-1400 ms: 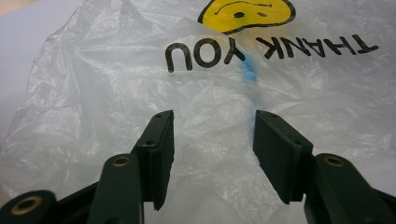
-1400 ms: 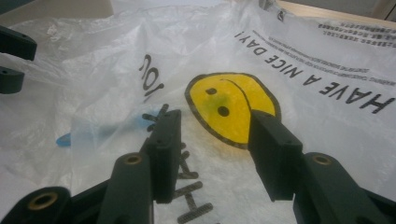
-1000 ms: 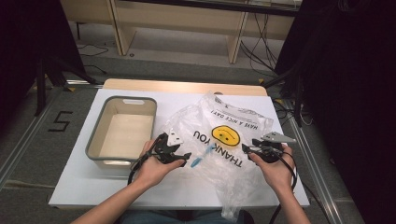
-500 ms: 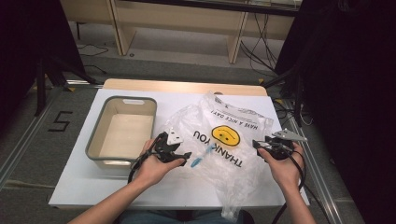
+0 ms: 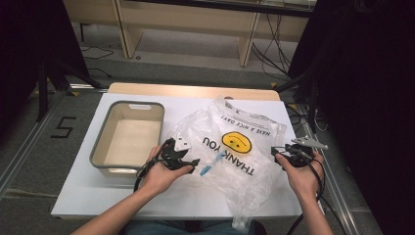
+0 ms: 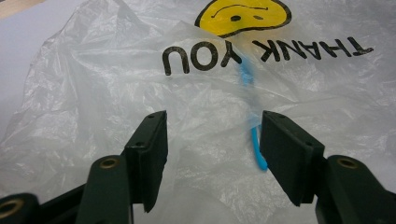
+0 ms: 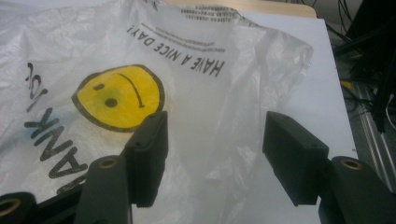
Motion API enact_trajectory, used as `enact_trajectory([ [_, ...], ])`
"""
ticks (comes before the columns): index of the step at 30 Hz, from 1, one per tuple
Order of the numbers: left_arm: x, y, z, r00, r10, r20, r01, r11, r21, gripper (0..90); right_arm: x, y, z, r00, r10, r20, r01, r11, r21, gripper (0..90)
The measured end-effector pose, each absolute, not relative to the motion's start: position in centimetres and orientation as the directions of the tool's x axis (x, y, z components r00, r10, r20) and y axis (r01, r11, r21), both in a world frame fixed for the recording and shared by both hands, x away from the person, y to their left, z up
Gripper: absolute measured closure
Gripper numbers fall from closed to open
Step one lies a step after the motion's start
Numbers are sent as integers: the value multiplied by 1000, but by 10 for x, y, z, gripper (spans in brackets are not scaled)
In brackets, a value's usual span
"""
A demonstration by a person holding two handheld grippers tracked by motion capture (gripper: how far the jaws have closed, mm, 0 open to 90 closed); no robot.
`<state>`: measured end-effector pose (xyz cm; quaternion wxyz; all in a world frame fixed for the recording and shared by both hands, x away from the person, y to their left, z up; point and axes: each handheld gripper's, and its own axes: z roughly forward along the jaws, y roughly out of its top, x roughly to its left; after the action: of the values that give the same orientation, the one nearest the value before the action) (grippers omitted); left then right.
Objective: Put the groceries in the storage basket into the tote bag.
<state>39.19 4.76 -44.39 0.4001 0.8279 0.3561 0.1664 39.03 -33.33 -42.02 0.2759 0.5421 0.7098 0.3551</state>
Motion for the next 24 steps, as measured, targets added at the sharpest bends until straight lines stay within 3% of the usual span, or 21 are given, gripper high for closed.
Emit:
enact_trajectory([
  [24,391,48,-444,683,731,-3,457,-424,782,416,389,-340,-426,-199,980,7,642,125,757,398],
])
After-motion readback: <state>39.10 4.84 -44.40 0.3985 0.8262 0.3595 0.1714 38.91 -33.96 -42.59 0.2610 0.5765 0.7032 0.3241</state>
